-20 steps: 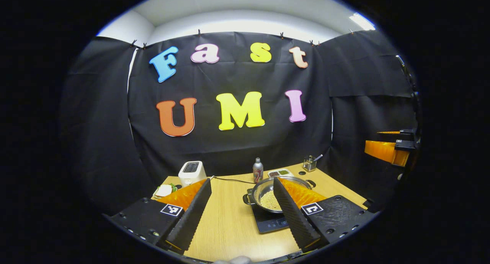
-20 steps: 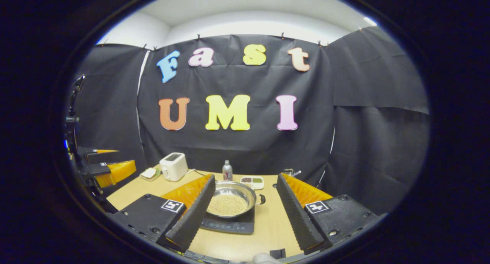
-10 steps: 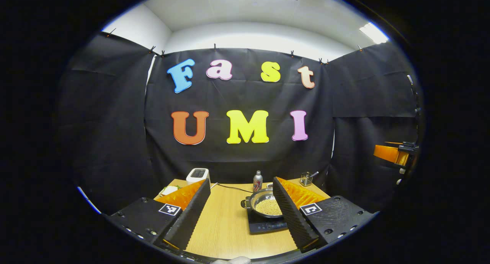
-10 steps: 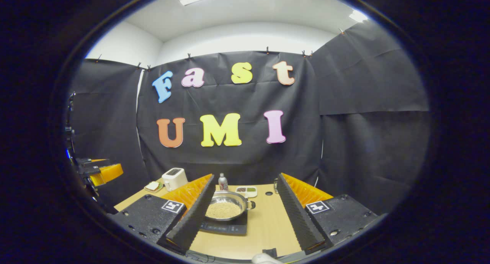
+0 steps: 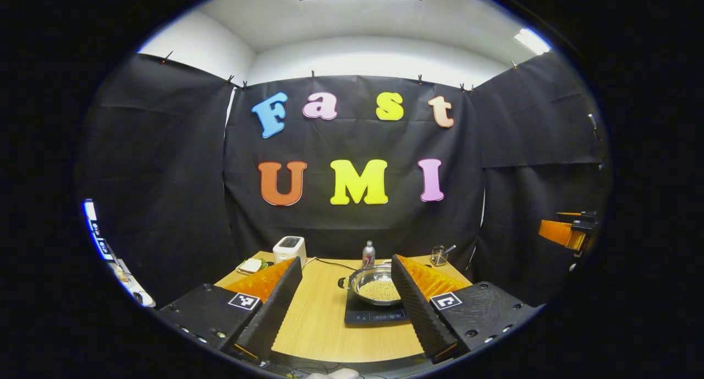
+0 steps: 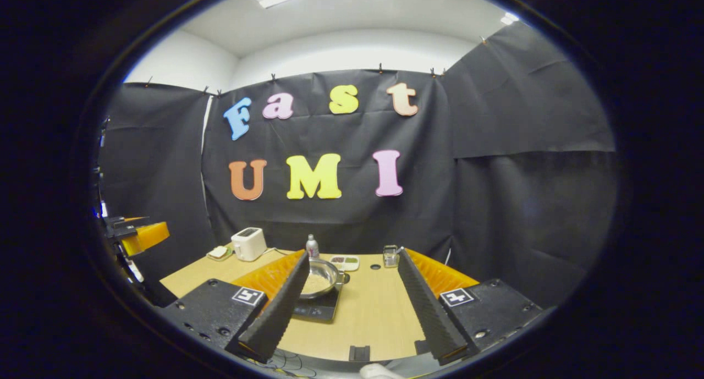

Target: First push the handle of the pot to place it horizontally, then grasp the pot with both hands and set it on the induction cooktop.

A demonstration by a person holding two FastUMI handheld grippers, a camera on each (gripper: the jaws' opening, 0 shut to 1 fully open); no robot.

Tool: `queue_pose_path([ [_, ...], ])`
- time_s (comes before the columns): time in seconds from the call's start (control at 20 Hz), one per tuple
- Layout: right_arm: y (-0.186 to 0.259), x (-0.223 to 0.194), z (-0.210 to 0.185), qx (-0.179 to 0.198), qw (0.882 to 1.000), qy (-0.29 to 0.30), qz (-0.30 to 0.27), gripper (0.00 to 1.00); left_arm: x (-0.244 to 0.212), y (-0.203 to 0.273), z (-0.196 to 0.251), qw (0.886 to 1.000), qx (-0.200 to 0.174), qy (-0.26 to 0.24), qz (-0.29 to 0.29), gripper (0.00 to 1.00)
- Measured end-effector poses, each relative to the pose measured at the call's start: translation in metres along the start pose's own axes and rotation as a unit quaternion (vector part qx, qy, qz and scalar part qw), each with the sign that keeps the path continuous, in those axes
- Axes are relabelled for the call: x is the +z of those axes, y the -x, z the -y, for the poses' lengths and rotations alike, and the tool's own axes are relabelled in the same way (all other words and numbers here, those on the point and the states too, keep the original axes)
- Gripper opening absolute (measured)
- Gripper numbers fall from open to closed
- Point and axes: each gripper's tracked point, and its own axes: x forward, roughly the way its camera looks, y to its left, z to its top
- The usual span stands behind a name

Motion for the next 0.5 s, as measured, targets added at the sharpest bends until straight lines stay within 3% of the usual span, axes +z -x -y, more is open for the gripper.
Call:
queue_pose_path([
  [0.3,0.009,-0.011,0.015,0.013,1.0,0.007,0.003,1.0,-0.016,0.018,0.034,1.0,0.001,0.004,-0.018,0.96],
  [0.5,0.007,-0.01,0.017,0.023,1.0,0.006,0.005,1.0,-0.011,0.022,0.034,1.0,0.008,-0.001,-0.015,0.96],
])
